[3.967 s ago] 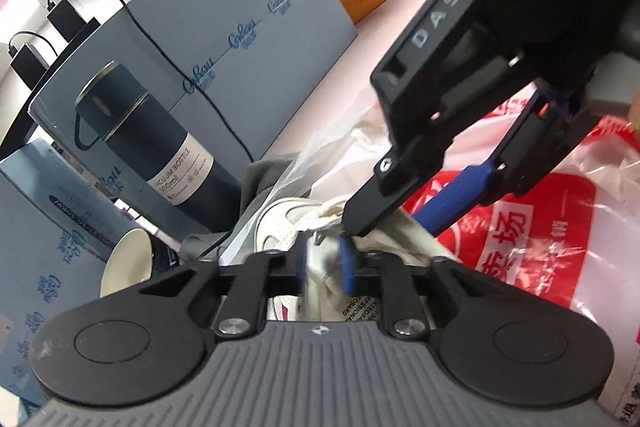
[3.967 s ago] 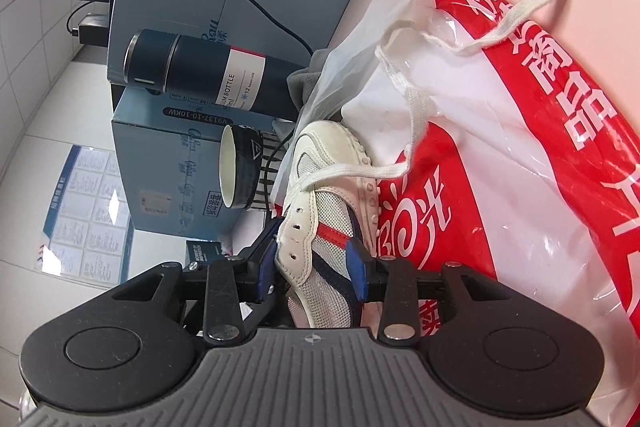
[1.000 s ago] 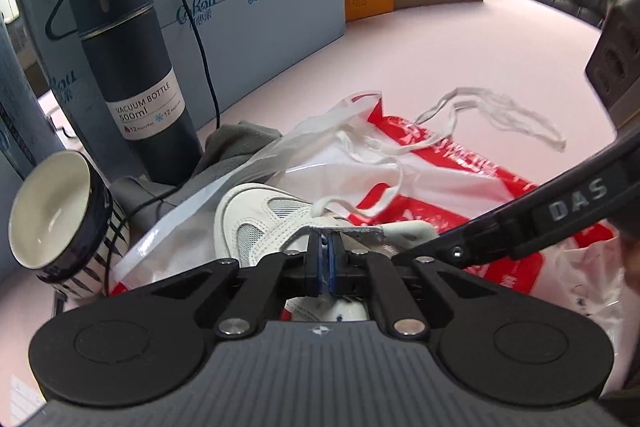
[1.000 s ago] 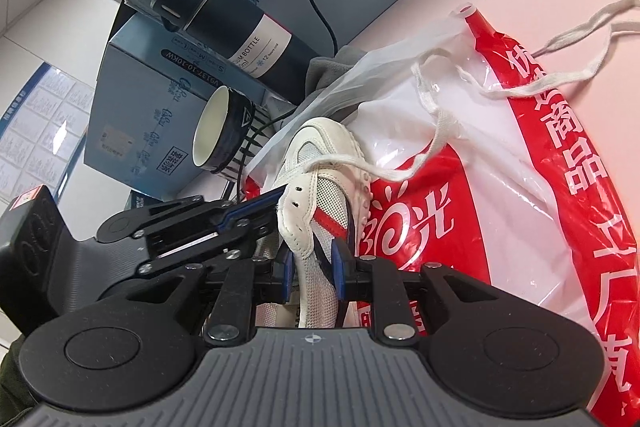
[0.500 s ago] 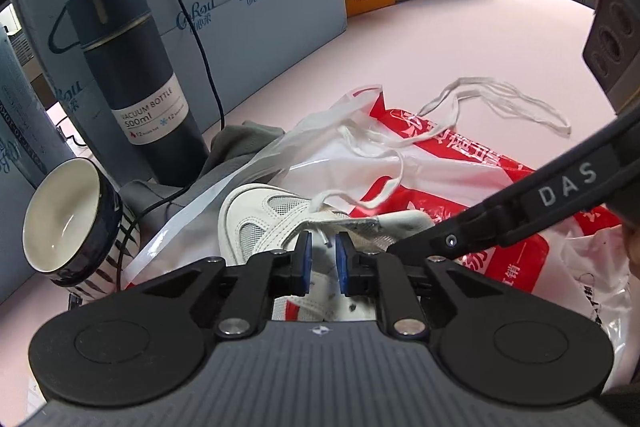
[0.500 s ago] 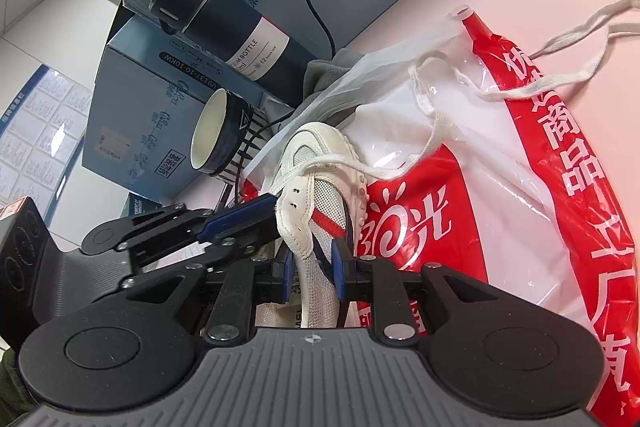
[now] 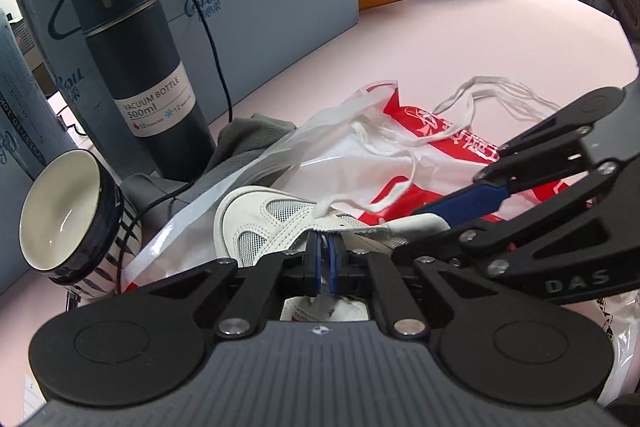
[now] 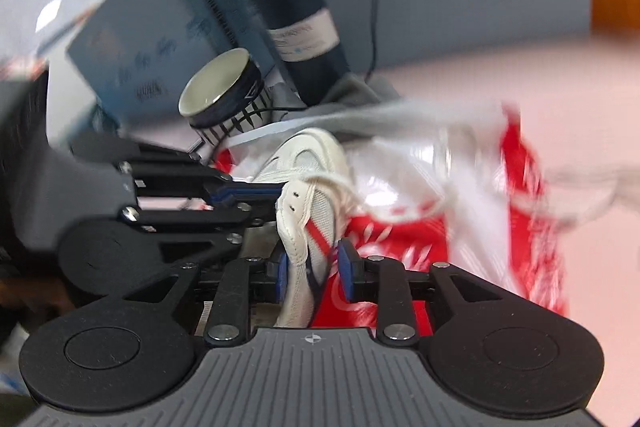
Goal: Lace up shoes with both hands
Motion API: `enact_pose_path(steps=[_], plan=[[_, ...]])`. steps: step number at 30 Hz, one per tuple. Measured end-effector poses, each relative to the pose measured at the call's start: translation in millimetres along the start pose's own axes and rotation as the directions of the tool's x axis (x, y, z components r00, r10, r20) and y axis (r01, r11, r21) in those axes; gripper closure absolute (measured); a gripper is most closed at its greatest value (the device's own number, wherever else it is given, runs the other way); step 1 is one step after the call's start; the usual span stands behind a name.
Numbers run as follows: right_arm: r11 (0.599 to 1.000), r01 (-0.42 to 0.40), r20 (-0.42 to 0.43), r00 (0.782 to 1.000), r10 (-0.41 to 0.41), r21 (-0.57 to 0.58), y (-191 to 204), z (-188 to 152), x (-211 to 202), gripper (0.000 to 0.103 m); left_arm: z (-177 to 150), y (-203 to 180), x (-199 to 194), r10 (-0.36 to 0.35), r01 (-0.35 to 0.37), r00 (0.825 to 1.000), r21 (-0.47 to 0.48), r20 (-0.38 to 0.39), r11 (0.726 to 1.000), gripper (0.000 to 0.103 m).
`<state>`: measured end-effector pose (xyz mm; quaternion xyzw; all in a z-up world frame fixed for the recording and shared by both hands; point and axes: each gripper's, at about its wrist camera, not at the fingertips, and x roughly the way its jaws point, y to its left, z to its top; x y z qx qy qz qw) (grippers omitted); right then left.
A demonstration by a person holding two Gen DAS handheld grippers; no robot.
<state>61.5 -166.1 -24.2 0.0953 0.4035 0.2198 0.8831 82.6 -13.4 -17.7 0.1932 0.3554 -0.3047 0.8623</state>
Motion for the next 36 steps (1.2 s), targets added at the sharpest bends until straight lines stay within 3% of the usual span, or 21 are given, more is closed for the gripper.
enact_pose_path(steps=[8,10,13,15,17,19,21,23,25,27,28,33,36], plan=[[0.999,0.001,-0.049,0.999,0.001,0.042,-7,-11,25,0.08,-3,6,-21,-0.037,0.04,0.998,-0.061,0.044,0.997,0.103],[0.998,-0.007,-0.048,0.999,0.01,0.07,-10,-13,26,0.08,-3,10,-27,-0.019,0.024,0.998,-0.086,0.059,0.996,0.103],[0.994,-0.012,-0.046,0.999,0.017,0.108,-15,-14,26,0.077,-7,18,-34,-0.009,0.019,0.997,-0.125,0.079,0.992,0.103],[0.993,-0.002,-0.047,0.999,0.008,0.122,-16,-15,27,0.068,-11,24,-38,0.002,0.017,0.994,-0.175,0.106,0.984,0.102],[0.99,0.005,-0.045,0.999,0.001,0.138,-19,-16,28,0.06,-17,30,-45,0.022,0.015,0.988,-0.236,0.151,0.972,0.095],[0.989,0.004,-0.037,0.999,0.001,0.148,-20,-18,29,0.057,-22,32,-52,0.046,0.011,0.98,-0.288,0.192,0.957,0.059],[0.992,0.014,-0.019,1.0,-0.012,0.122,-16,-19,27,0.057,-25,27,-56,0.075,-0.01,0.972,-0.282,0.221,0.959,0.051],[0.996,0.028,0.004,1.0,-0.029,0.085,-10,-19,25,0.057,-23,17,-52,0.037,0.002,0.978,-0.187,0.206,0.982,0.052],[0.999,0.032,0.027,0.999,-0.033,0.04,-5,-18,22,0.058,-21,5,-43,0.029,-0.012,0.984,-0.097,0.173,0.995,0.066],[1.0,0.015,0.039,0.999,-0.015,0.017,-2,-17,19,0.077,-19,-4,-36,0.02,-0.014,0.988,-0.041,0.15,0.999,0.078],[1.0,-0.009,0.035,0.999,0.008,0.029,-3,-16,19,0.082,-17,-6,-33,0.014,-0.01,0.99,-0.03,0.143,1.0,0.084],[0.948,-0.154,0.04,0.988,0.149,0.277,-36,-19,21,0.081,-10,-11,-25,0.024,-0.026,0.995,0.017,0.093,1.0,0.085],[0.918,-0.198,0.049,0.98,0.193,0.345,-44,-22,23,0.081,-7,-10,-17,0.025,-0.027,0.998,0.038,0.052,0.999,0.087]])
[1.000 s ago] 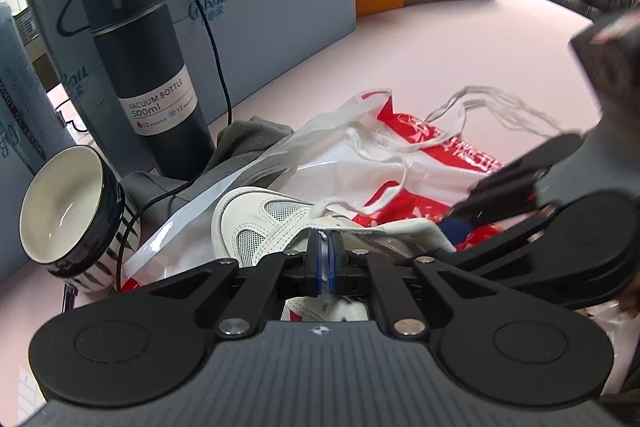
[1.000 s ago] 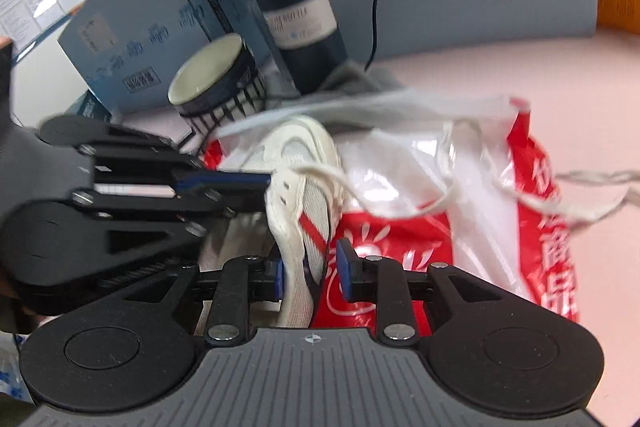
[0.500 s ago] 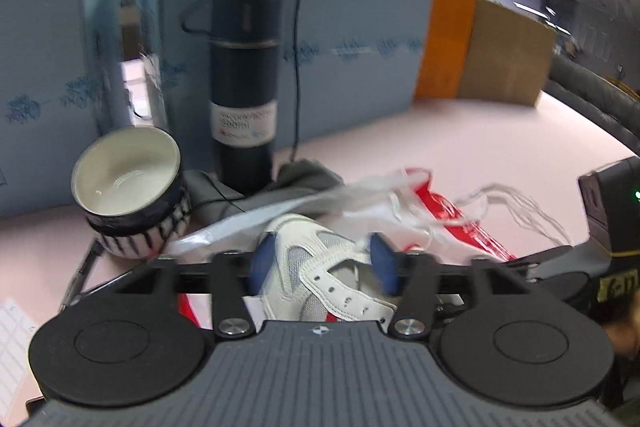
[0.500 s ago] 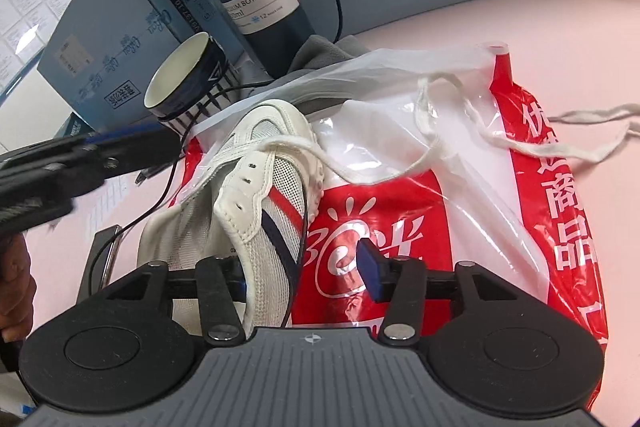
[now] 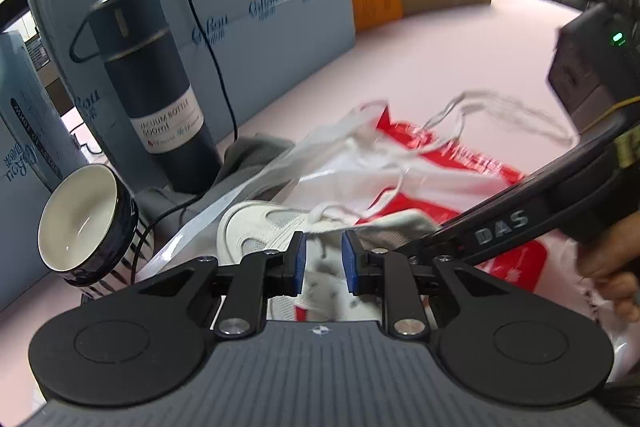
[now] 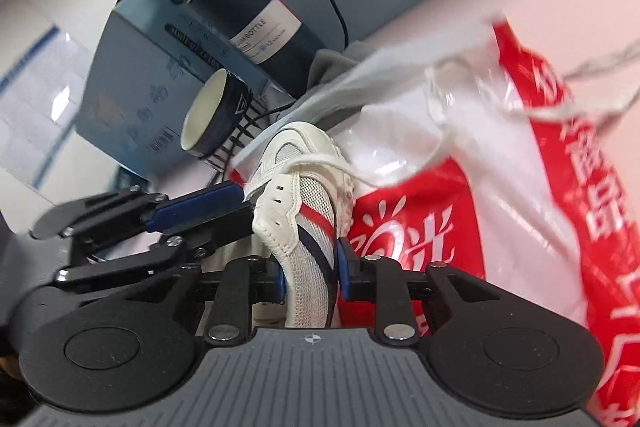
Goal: Lace up shoes with both hands
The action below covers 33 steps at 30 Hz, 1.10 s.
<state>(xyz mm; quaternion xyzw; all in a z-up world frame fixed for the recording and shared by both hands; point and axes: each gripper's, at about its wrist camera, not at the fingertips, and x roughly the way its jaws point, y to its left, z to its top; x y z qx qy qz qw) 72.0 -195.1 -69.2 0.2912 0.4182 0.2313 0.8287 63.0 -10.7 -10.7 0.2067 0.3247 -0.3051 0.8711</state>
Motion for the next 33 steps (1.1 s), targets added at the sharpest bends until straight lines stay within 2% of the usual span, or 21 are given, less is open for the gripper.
enact_pose_path(steps=[5,11,14,22,29,33], plan=[[1.0,-0.014,0.002,1.0,0.014,0.019,0,1,0,0.08,3,0,13,0.009,-0.009,0.999,0.013,-0.051,1.0,0.091],[1.0,0.008,-0.004,1.0,-0.008,-0.005,3,-1,0,0.08,2,2,26,0.013,-0.013,0.997,-0.001,-0.077,1.0,0.096],[1.0,0.022,-0.009,1.0,-0.023,-0.017,5,-2,1,0.08,-1,3,26,0.026,-0.027,0.998,-0.015,-0.053,1.0,0.101],[0.996,0.076,-0.058,0.995,-0.078,-0.036,7,-6,13,0.074,-5,7,7,0.018,-0.017,1.0,-0.07,0.013,0.997,0.102],[0.996,0.083,-0.066,0.994,-0.086,-0.045,7,-6,15,0.072,-6,20,-6,-0.015,0.019,0.999,-0.155,0.028,0.988,0.103],[0.994,0.097,-0.069,0.993,-0.101,-0.053,9,-5,15,0.072,-6,28,-12,0.013,-0.007,0.999,-0.177,0.033,0.984,0.103]])
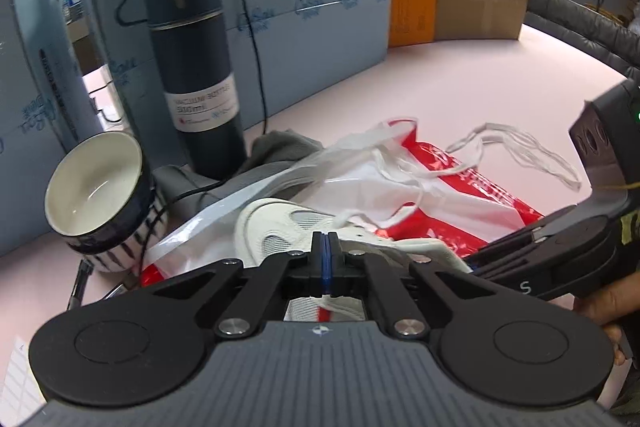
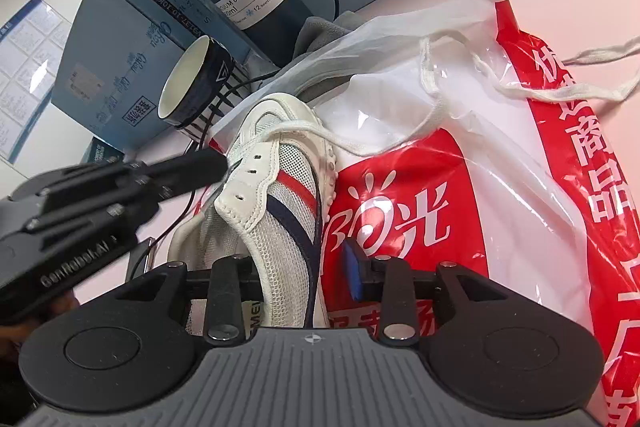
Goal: Lace up shoes with both hands
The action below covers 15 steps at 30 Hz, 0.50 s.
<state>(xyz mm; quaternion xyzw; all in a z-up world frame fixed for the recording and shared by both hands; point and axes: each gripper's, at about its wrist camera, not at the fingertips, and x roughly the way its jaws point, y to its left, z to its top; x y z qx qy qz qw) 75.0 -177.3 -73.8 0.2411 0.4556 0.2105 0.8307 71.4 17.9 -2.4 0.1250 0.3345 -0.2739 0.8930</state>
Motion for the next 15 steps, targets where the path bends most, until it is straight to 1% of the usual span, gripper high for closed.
enact_pose_path(steps=[1,5,6,7,8,9,10,11,13,14,15], plan=[[1.0,0.002,-0.001,1.0,-0.002,0.002,0,0,0,0.072,0,3,-1,0.005,-0.005,1.0,-0.008,-0.002,1.0,0.103],[1.0,0.01,-0.004,1.0,-0.01,0.002,2,1,0,0.072,-2,7,-3,-0.034,0.034,0.999,-0.018,-0.005,0.999,0.102],[1.0,0.012,-0.005,1.0,-0.012,-0.001,2,1,0,0.072,-2,4,-5,-0.045,0.045,0.999,-0.003,-0.001,0.999,0.097],[1.0,0.015,-0.007,1.0,-0.015,-0.005,3,1,0,0.072,-2,2,-6,-0.056,0.056,0.998,0.012,0.002,0.998,0.086],[1.0,0.021,-0.007,1.0,-0.021,-0.015,4,2,-1,0.071,-2,-2,-7,-0.047,0.047,0.999,0.033,0.011,0.998,0.079],[0.999,0.032,-0.003,0.999,-0.032,-0.035,7,2,-1,0.067,-3,-5,-7,-0.026,0.025,0.999,0.055,0.019,0.998,0.063],[0.997,0.047,0.003,0.999,-0.047,-0.063,11,2,-2,0.065,-3,-9,-8,-0.002,0.0,1.0,0.073,0.028,0.997,0.054],[0.992,0.068,0.014,0.998,-0.067,-0.103,16,2,-4,0.059,-3,-9,-10,0.02,-0.023,0.999,0.071,0.04,0.997,0.054],[0.977,0.109,0.037,0.994,-0.104,-0.182,26,2,-7,0.058,-4,-10,-14,0.063,-0.068,0.996,0.067,0.066,0.995,0.052],[0.966,0.126,0.048,0.992,-0.118,-0.224,31,2,-9,0.058,-4,-8,-16,0.083,-0.086,0.993,0.042,0.08,0.995,0.05],[0.953,0.136,0.059,0.991,-0.124,-0.272,37,2,-11,0.056,-4,-6,-18,0.097,-0.099,0.991,0.016,0.097,0.995,0.046]])
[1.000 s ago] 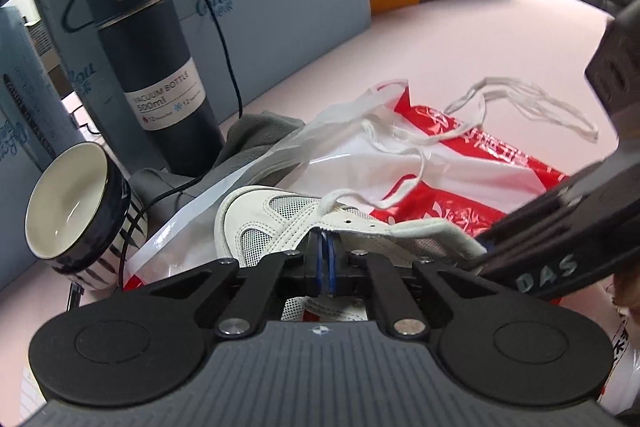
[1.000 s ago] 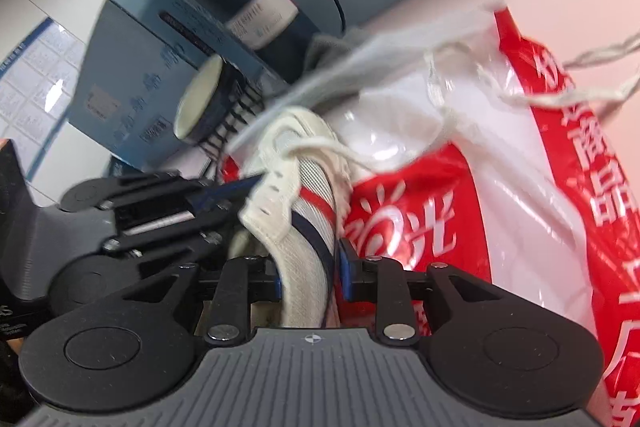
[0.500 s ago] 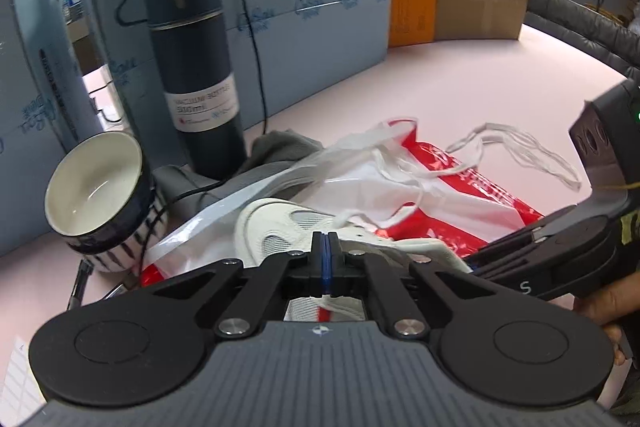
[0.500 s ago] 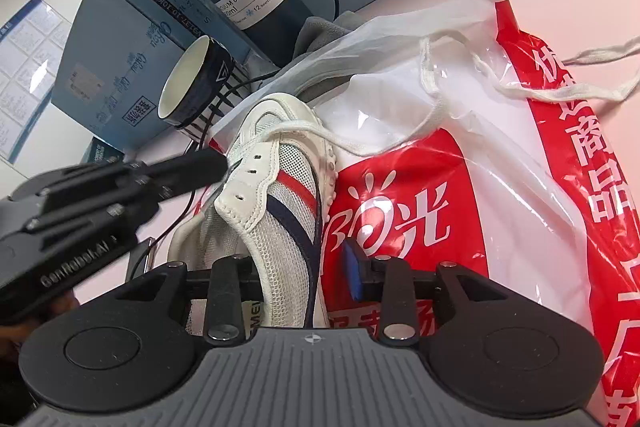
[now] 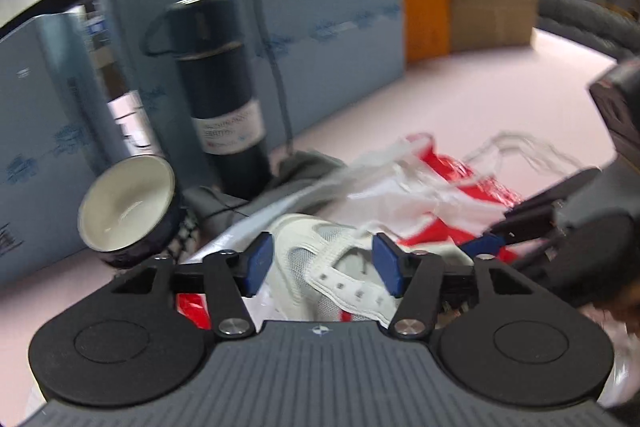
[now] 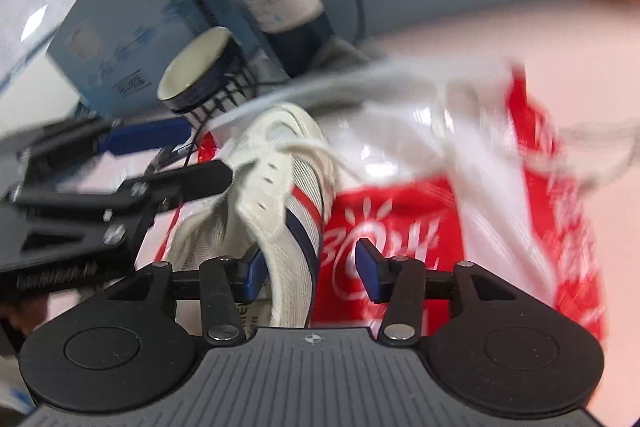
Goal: Lace up shoes with both hands
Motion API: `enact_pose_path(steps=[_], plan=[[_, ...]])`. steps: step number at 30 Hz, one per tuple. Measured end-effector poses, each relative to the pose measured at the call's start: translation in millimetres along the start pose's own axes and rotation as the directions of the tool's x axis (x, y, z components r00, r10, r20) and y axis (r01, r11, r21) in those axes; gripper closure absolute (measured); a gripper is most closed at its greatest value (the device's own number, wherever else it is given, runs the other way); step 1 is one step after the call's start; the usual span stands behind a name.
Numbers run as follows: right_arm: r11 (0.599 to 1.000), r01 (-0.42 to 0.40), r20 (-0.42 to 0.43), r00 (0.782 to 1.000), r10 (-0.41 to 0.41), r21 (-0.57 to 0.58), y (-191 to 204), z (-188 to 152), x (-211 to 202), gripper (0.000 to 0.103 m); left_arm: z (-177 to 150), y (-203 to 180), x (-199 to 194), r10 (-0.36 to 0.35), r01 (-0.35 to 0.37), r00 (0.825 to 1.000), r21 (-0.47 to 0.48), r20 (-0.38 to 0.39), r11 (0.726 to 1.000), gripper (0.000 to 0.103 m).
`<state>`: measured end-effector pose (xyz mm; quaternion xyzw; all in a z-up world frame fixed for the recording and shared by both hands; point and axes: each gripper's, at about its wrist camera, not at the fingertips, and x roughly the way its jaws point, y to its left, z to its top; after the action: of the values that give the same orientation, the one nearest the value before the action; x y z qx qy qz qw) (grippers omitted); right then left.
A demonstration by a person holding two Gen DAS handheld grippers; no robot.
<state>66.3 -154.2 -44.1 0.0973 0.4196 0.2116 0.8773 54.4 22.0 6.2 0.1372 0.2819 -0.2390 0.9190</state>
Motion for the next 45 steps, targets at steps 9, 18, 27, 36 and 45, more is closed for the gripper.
enact_pose_path(steps=[9,18,27,36,45], plan=[[0.962,0.068,0.073,0.996,-0.05,-0.264,33,-1,-11,0.039,-6,0,-4,0.047,-0.047,0.999,-0.059,-0.002,0.997,0.021],[0.953,0.106,0.052,0.994,-0.095,-0.284,27,2,-10,0.056,-9,-4,-13,0.089,-0.09,0.996,0.066,0.012,0.994,0.022],[0.996,-0.078,-0.038,0.996,0.077,-0.031,-7,16,-9,0.087,-3,-26,7,0.022,-0.009,0.997,0.167,-0.072,0.986,0.069],[0.898,-0.273,0.016,0.958,0.285,0.345,-50,7,-5,0.087,-4,-48,34,0.015,0.012,0.991,0.201,-0.134,0.979,0.086],[0.875,-0.304,0.022,0.947,0.32,0.377,-58,8,-1,0.087,-3,-48,44,0.067,-0.05,0.985,0.104,-0.16,0.993,0.089]])
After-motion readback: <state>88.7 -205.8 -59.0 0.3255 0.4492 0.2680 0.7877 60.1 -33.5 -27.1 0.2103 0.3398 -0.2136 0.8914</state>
